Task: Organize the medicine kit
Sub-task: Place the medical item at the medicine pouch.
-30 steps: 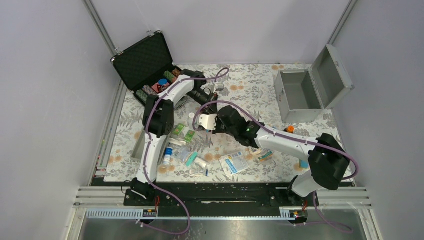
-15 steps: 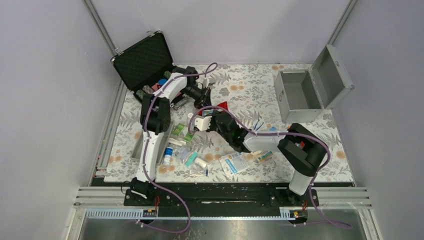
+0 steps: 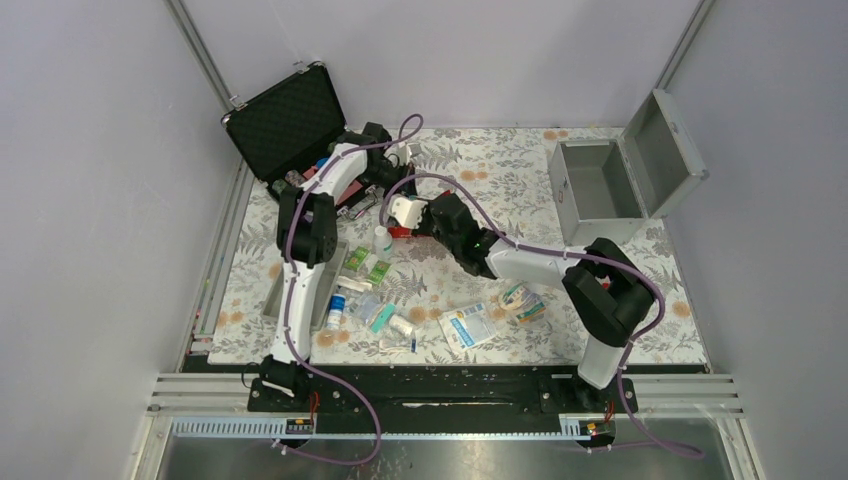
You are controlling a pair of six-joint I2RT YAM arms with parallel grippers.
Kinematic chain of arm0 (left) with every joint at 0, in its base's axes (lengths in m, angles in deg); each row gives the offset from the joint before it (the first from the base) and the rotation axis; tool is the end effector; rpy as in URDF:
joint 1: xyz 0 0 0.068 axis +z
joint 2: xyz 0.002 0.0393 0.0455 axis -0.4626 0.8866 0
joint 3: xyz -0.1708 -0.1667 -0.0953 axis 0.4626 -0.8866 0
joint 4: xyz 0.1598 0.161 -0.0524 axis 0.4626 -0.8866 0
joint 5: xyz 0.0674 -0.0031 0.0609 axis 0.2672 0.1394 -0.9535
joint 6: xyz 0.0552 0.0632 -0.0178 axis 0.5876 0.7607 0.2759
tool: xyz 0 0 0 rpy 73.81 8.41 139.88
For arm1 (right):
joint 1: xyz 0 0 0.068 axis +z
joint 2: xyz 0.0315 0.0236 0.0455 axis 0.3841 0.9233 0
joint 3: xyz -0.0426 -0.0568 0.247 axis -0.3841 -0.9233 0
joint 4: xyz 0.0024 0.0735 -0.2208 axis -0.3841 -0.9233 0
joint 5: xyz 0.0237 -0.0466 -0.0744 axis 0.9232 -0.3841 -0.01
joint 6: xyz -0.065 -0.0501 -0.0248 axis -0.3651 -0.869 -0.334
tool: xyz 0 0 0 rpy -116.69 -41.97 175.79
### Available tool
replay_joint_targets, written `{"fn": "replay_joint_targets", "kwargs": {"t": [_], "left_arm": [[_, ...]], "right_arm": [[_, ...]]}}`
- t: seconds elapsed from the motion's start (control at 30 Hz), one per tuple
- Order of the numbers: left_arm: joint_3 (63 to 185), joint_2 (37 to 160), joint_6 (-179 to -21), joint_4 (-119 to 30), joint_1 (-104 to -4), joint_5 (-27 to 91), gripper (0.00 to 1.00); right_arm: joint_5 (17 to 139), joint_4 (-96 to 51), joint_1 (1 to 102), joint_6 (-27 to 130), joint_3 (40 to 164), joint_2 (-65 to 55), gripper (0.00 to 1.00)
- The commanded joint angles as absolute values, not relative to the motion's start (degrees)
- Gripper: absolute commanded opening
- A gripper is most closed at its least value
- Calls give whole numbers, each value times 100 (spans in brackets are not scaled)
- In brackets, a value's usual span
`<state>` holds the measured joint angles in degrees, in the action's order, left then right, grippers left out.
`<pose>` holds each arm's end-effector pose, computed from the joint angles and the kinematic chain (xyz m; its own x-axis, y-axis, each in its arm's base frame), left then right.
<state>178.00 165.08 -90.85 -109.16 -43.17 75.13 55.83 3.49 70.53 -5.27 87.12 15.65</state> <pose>0.4294 -0.1813 0.1428 -0.9566 0.2407 -0.1644 0.2764 0.5701 -0.7737 0.2906 0.2934 0.2216 0.3080 -0.7626 -0.5689 -0.4957 0.3818 -0.7801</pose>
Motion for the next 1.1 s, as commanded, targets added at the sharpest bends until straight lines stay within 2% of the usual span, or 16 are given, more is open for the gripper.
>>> {"fn": "replay_joint_targets", "kwargs": {"t": [0.0, 0.1, 0.23, 0.3, 0.4, 0.43, 0.53, 0.63, 0.8, 1.07], "left_arm": [[17726, 15876, -9550, -10333, -4247, 7631, 0], [16956, 15300, -10279, -9615, -4301, 8728, 0], [15738, 14610, -11858, -8100, -4257, 9501, 0], [14746, 14159, -13453, -6356, -4207, 9716, 0], [13134, 13713, -17466, -1943, -4104, 9658, 0], [12998, 13655, -18149, -1372, -4071, 9589, 0], [13251, 13557, -17482, -2709, -4050, 9586, 0], [13407, 13633, -17451, -2645, -3995, 9644, 0], [13426, 13650, -17318, -2861, -3887, 9662, 0], [13125, 13378, -17014, -3413, -3881, 9706, 0]], "right_arm": [[5436, 1, 6917, -187, 9070, 1524, 0], [5135, 352, 6916, -2, 9073, 1502, 0], [4720, 882, 6917, 146, 8980, 1293, 0], [4566, 1035, 6915, 113, 8937, 1155, 0], [4540, 1139, 6917, -47, 8844, 973, 0], [4613, 1186, 6922, -107, 8782, 901, 0], [5097, 1367, 6934, -494, 8444, 733, 0], [5627, 1396, 6952, -883, 7997, 619, 0], [6361, 435, 6970, -1134, 7744, 450, 0], [6549, 490, 6970, -2016, 7647, 599, 0]]}}
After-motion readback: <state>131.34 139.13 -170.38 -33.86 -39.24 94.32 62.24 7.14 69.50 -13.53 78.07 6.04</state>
